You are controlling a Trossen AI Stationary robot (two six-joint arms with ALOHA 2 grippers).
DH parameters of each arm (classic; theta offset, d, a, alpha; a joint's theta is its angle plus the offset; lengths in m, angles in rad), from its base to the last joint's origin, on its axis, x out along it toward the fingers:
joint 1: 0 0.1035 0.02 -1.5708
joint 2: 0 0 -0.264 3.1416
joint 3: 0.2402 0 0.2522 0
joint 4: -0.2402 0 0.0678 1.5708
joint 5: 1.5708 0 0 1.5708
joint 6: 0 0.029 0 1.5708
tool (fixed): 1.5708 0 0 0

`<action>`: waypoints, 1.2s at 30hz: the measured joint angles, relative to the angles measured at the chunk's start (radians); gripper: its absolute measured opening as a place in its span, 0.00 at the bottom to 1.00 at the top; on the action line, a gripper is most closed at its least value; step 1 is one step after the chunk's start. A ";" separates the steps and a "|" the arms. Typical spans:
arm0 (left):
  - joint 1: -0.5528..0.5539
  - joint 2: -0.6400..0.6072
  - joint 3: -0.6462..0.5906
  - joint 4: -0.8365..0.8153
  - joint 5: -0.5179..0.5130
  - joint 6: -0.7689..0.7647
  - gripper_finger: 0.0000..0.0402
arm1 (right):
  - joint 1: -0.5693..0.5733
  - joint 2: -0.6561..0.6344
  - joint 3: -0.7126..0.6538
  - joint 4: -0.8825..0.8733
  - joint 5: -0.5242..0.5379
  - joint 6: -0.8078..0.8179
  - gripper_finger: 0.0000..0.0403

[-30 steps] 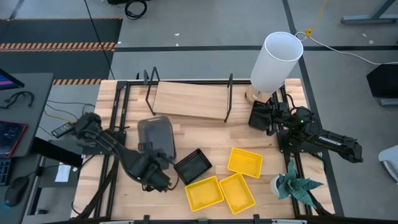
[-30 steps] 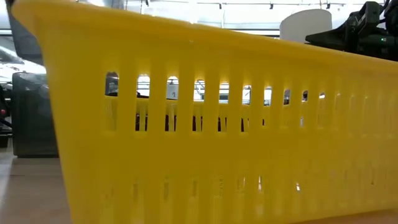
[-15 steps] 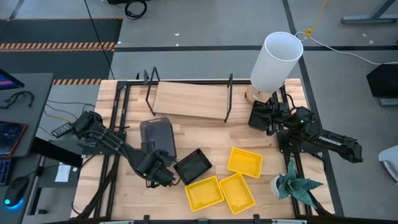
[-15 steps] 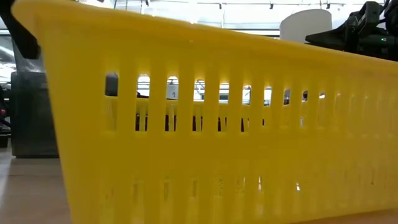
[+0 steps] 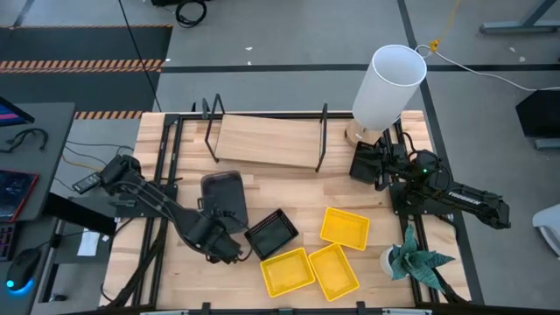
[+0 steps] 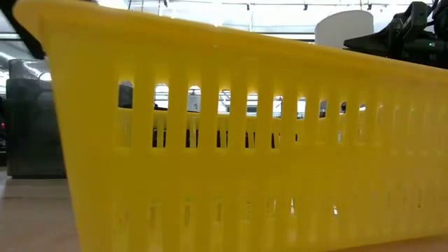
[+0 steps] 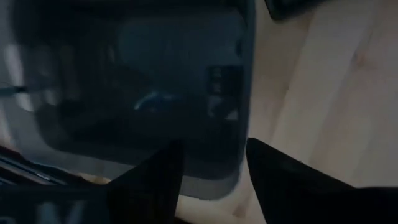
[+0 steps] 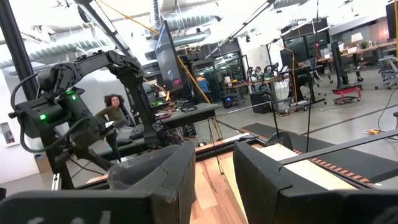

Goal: Stack baskets on shelf by color
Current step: Stack the top black basket on top of the bottom black stacked baskets

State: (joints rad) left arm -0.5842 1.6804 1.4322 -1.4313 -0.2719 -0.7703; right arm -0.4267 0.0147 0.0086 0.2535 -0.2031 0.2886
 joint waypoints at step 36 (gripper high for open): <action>-0.217 -0.656 -0.599 1.183 -0.366 0.698 0.32 | 0.000 0.000 0.000 0.000 0.000 0.000 0.29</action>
State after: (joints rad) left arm -0.8013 1.0247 0.8337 -0.2486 -0.6380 -0.0723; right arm -0.4264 0.0144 0.0084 0.2531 -0.2031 0.2886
